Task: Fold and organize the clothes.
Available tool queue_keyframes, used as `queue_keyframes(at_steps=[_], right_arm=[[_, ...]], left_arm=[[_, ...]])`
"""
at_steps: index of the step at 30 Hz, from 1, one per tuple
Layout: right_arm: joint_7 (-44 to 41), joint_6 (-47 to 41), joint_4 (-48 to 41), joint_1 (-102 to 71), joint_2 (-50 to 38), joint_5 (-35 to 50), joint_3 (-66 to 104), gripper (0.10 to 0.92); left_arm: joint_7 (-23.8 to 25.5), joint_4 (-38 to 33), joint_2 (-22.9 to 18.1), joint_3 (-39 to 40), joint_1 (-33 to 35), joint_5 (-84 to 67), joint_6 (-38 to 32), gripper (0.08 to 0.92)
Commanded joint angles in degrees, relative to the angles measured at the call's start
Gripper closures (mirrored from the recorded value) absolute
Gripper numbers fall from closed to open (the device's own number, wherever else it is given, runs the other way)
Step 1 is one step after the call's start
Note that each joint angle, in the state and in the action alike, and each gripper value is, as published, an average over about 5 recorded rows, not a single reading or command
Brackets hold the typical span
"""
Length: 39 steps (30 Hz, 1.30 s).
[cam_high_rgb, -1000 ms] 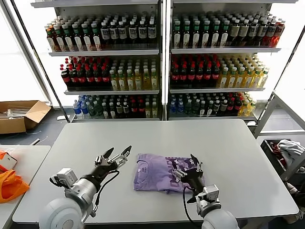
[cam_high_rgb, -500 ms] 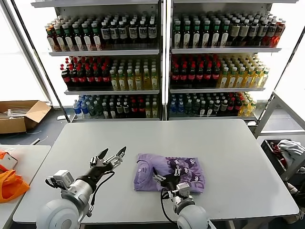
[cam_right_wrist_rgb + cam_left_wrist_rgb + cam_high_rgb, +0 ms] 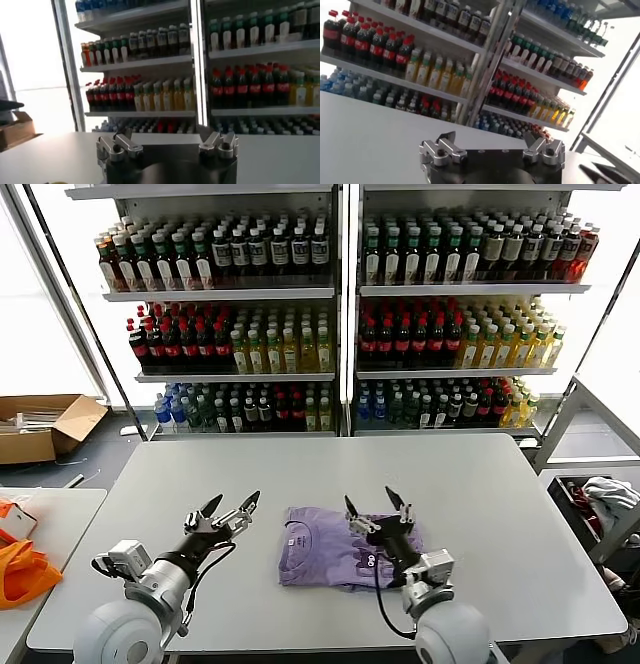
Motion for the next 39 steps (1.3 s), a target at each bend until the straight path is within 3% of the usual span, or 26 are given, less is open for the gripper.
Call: queue_keyframes(at_steps=[1, 9, 18, 28, 39], right_arm=[[-11.32, 9.48, 10.56, -20.56, -2.94, 2.51, 32.05, 0.203], [-20.15, 18.74, 2.0, -28.06, 0.86, 4.07, 41.25, 0.203], [-21.89, 19.76, 4.04, -31.29, 3.43, 5.54, 41.03, 0.203], [-21.78, 21.25, 5.22, -31.99, 5.14, 1.15, 38.22, 0.203], [-21.85, 20.73, 5.84, -33.64, 5.21, 1.66, 35.15, 0.203]], left_arm=[[7.97, -0.39, 0.49, -5.14, 2.59, 7.86, -2.43, 0.177], [14.68, -0.14, -2.79, -11.06, 8.7, 17.38, -6.97, 0.177], [18.22, -0.45, -5.5, -15.94, 11.81, 20.47, -8.88, 0.177], [21.38, -0.46, -9.02, -16.44, 12.96, 26.12, -10.27, 0.177], [23.12, -0.46, -9.88, -17.13, 13.95, 27.28, -12.01, 0.177]])
